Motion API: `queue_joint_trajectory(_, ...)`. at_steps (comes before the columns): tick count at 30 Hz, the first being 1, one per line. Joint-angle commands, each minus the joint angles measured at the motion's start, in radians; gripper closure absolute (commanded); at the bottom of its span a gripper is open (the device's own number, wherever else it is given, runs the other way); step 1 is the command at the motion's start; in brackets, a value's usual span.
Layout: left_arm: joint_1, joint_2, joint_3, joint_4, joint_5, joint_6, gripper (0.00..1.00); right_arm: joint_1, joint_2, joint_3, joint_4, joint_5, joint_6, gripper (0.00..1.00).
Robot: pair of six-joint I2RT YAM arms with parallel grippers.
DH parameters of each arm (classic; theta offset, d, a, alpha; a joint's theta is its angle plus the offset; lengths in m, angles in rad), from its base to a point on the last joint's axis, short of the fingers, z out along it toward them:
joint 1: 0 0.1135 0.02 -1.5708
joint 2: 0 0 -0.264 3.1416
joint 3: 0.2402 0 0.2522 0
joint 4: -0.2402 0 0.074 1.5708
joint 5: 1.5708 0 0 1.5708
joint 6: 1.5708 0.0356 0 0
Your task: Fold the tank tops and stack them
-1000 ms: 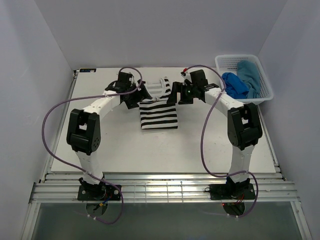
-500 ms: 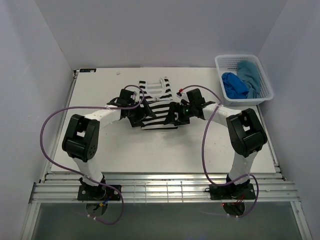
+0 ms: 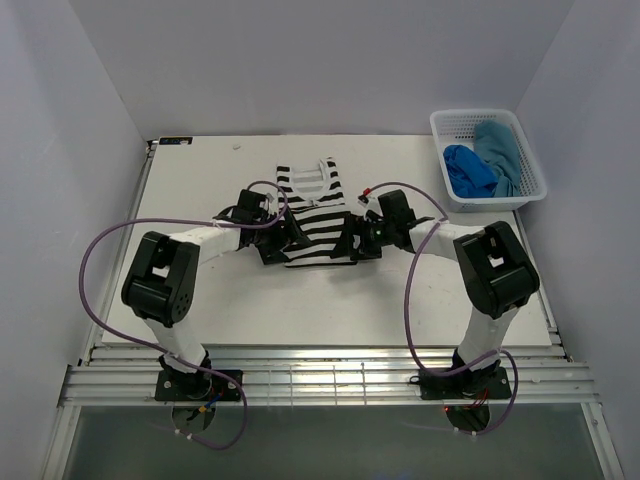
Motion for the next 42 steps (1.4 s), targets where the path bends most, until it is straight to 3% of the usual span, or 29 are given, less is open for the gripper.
queue_joint_trajectory(1,-0.031,-0.058,-0.100,-0.072,-0.029,0.005,0.02,0.018,-0.055,-0.116,0.028,0.005,0.025,0.10)
queue_joint_trajectory(9,-0.109,-0.265,-0.246,-0.121,-0.118,-0.047,0.02,0.090,-0.236,-0.315,0.094,0.050,0.099,0.10)
queue_joint_trajectory(20,-0.129,-0.511,-0.259,-0.254,-0.171,-0.044,0.02,0.095,-0.528,-0.354,-0.015,0.139,0.082,0.10)
queue_joint_trajectory(30,-0.129,-0.428,-0.315,-0.247,-0.247,-0.064,0.02,0.092,-0.465,-0.371,-0.045,0.191,0.104,0.09)
queue_joint_trajectory(40,-0.127,-0.307,-0.308,-0.183,-0.220,-0.043,0.28,0.090,-0.330,-0.355,-0.038,0.208,0.108,0.00)
queue_joint_trajectory(42,-0.127,-0.298,-0.327,-0.170,-0.216,-0.040,0.35,0.090,-0.330,-0.358,-0.033,0.215,0.114,0.06)
